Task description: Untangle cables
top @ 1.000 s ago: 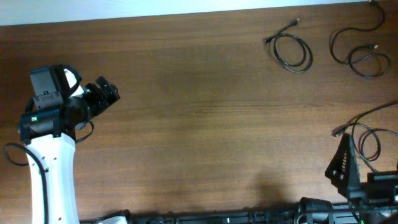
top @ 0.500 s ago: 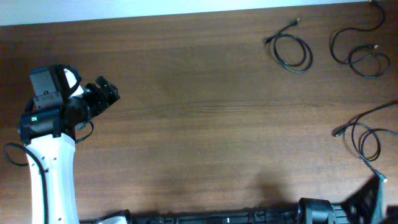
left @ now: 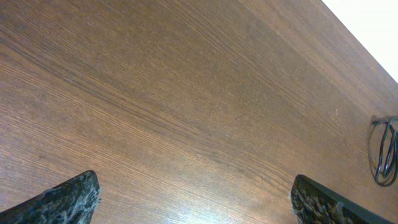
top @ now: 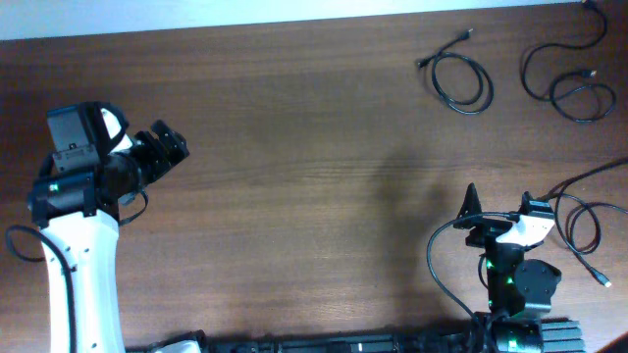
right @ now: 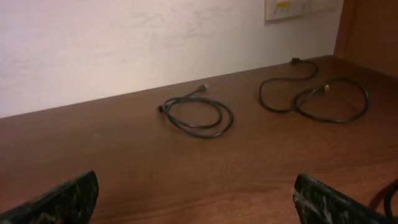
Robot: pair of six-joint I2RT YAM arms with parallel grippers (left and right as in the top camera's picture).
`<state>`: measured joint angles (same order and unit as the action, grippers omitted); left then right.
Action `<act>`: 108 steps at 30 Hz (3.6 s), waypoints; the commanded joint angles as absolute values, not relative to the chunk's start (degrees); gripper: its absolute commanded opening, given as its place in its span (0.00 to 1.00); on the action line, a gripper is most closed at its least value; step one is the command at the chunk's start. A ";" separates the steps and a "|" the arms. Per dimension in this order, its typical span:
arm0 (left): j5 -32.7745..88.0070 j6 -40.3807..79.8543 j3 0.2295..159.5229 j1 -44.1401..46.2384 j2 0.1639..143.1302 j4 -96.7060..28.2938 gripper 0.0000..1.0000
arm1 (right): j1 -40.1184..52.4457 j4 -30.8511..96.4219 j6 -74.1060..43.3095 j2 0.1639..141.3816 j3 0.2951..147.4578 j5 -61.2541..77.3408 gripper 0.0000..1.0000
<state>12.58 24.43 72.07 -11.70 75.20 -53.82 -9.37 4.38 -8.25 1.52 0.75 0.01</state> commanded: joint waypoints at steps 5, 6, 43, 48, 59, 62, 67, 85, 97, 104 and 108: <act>12.16 24.10 72.86 -11.88 74.61 -53.74 0.99 | -9.06 4.54 -8.67 1.21 0.32 -0.30 0.98; 12.16 24.10 72.86 -11.88 74.61 -53.71 0.99 | -9.04 4.54 -8.67 1.23 0.32 -0.30 0.99; 12.16 24.12 72.82 -11.62 74.26 -53.71 0.99 | -7.88 4.49 4.69 1.23 0.32 -2.02 0.98; 3.29 24.08 71.16 -4.99 61.49 -54.17 0.99 | -7.88 4.49 4.69 1.23 0.32 -2.02 0.98; -1.45 19.20 46.39 1.34 8.51 -53.67 0.99 | -7.88 4.49 4.69 1.23 0.32 -2.02 0.98; -1.37 19.18 39.18 1.37 0.27 -50.50 0.99 | -7.88 4.49 4.69 1.23 0.32 -2.02 0.99; -1.30 15.70 25.50 1.34 0.34 -32.62 0.99 | -7.88 4.49 4.69 1.23 0.32 -2.02 0.98; -2.31 -4.14 0.47 2.94 0.27 -4.62 0.99 | -7.88 4.49 4.69 1.23 0.32 -2.02 0.99; -0.80 -6.13 0.47 2.24 0.27 -4.91 0.99 | -7.88 4.49 4.69 1.23 0.32 -2.02 0.99; -0.40 -7.62 0.47 1.06 0.27 -4.95 0.99 | -7.88 4.49 4.69 1.23 0.32 -2.02 0.99; -0.40 -7.66 0.47 1.06 0.27 -4.97 0.99 | -7.88 4.49 4.69 1.23 0.32 -2.02 0.98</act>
